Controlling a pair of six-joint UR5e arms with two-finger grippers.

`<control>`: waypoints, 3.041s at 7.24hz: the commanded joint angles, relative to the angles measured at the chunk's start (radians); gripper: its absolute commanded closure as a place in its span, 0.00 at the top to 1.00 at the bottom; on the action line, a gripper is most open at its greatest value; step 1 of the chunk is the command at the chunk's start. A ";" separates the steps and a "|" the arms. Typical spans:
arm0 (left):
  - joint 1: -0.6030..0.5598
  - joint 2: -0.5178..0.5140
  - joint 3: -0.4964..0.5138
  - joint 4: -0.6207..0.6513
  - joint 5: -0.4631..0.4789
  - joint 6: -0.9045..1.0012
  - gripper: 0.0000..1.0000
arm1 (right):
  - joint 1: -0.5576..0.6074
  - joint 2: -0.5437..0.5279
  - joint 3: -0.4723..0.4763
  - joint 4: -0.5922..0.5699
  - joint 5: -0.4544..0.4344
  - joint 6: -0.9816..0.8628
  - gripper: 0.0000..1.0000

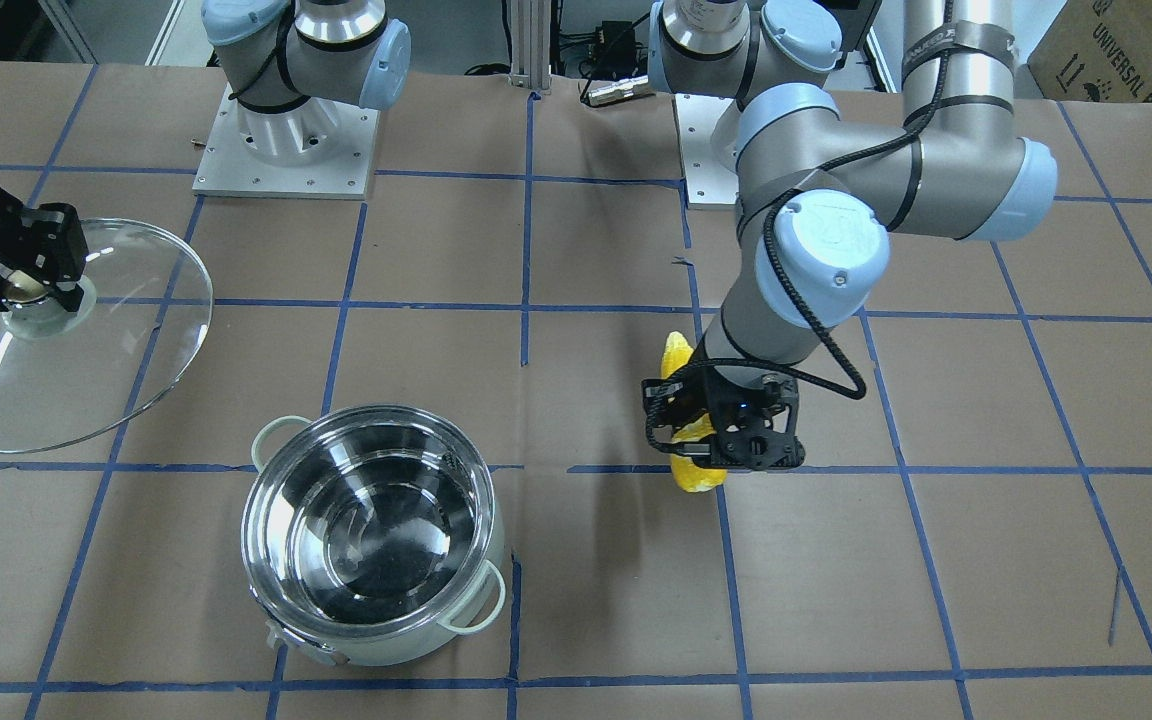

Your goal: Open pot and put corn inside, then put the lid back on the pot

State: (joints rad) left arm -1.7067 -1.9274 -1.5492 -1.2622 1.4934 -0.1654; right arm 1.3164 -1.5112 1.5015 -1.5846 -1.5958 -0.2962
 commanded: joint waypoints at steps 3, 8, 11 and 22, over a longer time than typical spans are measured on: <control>-0.237 -0.257 0.393 -0.020 -0.012 -0.288 0.26 | -0.009 0.002 0.000 -0.009 -0.003 -0.014 0.26; -0.272 -0.398 0.544 -0.003 -0.048 -0.359 0.28 | -0.011 0.002 0.005 -0.011 -0.001 -0.021 0.26; -0.297 -0.438 0.569 0.000 -0.035 -0.347 1.00 | -0.011 0.002 0.009 -0.009 -0.001 -0.021 0.26; 0.076 0.103 0.248 -0.341 0.111 0.194 1.00 | 0.362 0.267 -0.052 -0.282 0.010 0.241 0.26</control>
State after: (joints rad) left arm -1.6881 -1.9180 -1.2271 -1.5757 1.6006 -0.0226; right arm 1.6330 -1.3161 1.4758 -1.8080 -1.5910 -0.0680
